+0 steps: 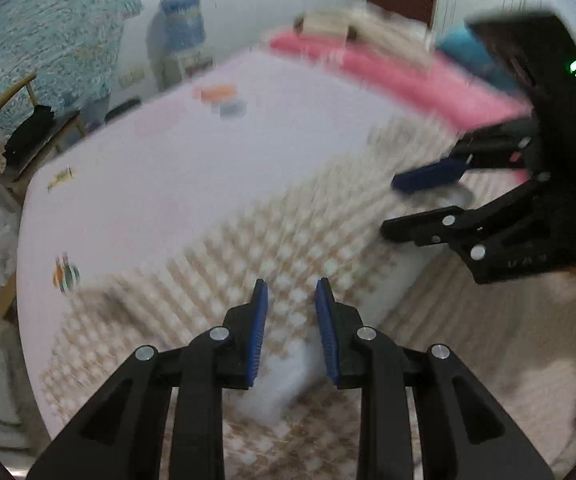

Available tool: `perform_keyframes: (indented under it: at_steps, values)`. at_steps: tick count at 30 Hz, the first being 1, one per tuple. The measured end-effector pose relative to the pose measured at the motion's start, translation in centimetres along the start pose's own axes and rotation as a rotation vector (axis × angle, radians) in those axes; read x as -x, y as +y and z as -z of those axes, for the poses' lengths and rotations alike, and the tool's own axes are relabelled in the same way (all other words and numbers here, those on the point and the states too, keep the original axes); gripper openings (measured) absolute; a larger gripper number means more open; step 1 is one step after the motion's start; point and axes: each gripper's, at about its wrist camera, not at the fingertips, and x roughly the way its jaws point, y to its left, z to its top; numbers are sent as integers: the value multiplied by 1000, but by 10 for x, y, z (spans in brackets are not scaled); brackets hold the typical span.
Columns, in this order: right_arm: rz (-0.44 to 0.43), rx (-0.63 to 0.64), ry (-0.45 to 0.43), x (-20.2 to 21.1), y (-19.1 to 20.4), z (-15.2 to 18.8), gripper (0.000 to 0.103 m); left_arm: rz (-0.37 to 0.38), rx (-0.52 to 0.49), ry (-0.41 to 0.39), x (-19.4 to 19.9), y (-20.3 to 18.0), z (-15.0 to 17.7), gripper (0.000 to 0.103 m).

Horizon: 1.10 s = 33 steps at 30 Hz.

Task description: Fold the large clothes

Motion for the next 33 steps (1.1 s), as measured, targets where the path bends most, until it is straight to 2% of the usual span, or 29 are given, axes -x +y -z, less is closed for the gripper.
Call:
perform_keyframes:
  at_steps: [2, 3, 6, 7, 8, 9, 11, 13, 16, 19, 21, 23, 26, 30, 33]
  values:
    - [47, 25, -1, 3, 7, 1, 43, -11, 11, -22, 1, -2, 2, 25]
    - [59, -9, 12, 9, 9, 0, 43, -10, 32, -20, 5, 0, 1, 25]
    - [56, -50, -24, 29, 12, 6, 43, -6, 54, -46, 29, 1, 12, 26]
    - [79, -64, -33, 32, 11, 10, 44, -17, 53, -43, 32, 1, 17, 29]
    - [94, -85, -25, 28, 9, 13, 45, -31, 54, -25, 31, 1, 21, 36]
    - [81, -122, 1, 18, 1, 19, 45, -41, 64, 8, 25, 4, 27, 40]
    - [72, -136, -28, 15, -2, 26, 45, 11, 123, 4, 22, 18, 29, 41]
    - [73, -167, -17, 21, -3, 25, 45, 32, 196, 12, 28, 28, 28, 41]
    - [-7, -229, -45, 50, -1, 37, 51, -22, 230, -22, 55, 28, 31, 43]
    - [-29, -245, -98, 82, 8, 55, 65, -76, 232, -43, 83, 23, 44, 53]
    - [-52, -264, -122, 100, 15, 72, 68, -97, 252, -52, 104, 16, 59, 63]
    - [-87, -287, -137, 110, 24, 86, 76, -110, 267, -59, 119, 9, 72, 70]
    - [-116, -328, -141, 121, 39, 113, 78, -155, 279, -57, 135, -6, 97, 79]
    - [-105, -349, -113, 127, 60, 142, 79, -206, 345, -26, 141, -24, 132, 82]
    - [-75, -347, -95, 126, 69, 153, 79, -198, 410, 1, 132, -35, 145, 83]
